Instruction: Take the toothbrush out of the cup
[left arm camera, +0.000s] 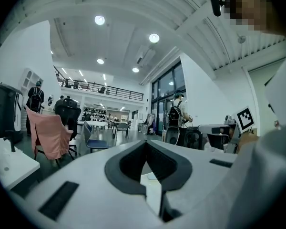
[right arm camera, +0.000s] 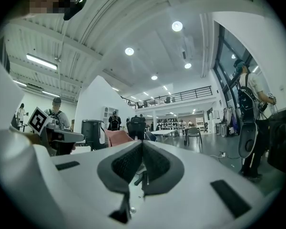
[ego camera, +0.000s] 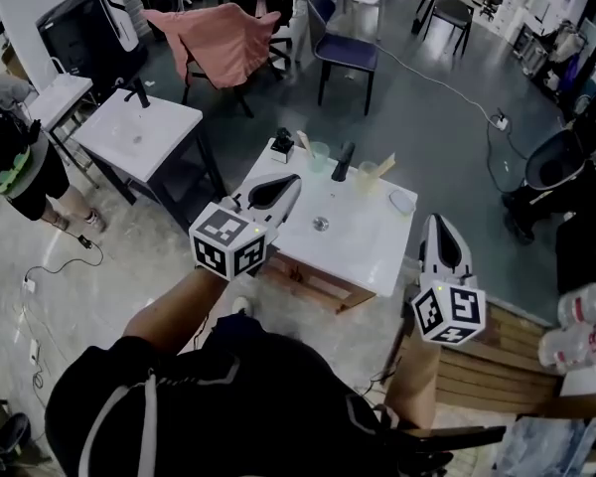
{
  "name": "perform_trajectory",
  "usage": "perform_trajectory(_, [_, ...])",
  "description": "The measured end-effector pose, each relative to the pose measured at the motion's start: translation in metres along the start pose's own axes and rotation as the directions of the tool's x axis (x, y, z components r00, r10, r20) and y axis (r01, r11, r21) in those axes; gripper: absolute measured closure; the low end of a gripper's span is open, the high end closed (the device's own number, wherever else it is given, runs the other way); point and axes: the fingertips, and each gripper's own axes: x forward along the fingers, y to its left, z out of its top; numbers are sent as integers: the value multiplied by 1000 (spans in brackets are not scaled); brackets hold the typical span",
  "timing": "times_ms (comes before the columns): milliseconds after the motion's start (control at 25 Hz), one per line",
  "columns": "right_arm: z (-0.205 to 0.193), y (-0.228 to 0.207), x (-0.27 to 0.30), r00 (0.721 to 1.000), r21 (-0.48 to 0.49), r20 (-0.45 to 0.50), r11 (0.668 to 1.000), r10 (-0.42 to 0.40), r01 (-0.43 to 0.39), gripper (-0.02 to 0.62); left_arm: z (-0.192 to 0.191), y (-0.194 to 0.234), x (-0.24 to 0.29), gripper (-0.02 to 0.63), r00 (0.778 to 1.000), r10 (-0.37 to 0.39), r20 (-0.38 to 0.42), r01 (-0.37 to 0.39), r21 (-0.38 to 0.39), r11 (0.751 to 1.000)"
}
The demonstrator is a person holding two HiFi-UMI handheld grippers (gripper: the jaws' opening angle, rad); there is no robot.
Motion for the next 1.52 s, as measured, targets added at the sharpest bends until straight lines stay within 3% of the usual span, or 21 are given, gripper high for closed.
perform_trajectory(400, [3, 9, 75, 994, -37, -13, 994, -108, 107, 589, 8, 90, 38, 601, 997, -56, 55, 57, -17, 998])
perform_trajectory(840, [-11, 13, 140, 983, -49, -38, 983, -180, 178, 588, -5, 157, 68, 601, 995, -93, 41, 94, -36, 995])
perform_trajectory(1240, [-49, 14, 178, 955, -12, -113, 961, -274, 275, 561, -32, 200, 82, 601, 984, -175, -19, 173, -87, 981])
perform_trajectory(1520, [-90, -17, 185, 936, 15, -159, 948, -313, 319, 502, -62, 204, 95, 601, 983, -173, -65, 165, -112, 980])
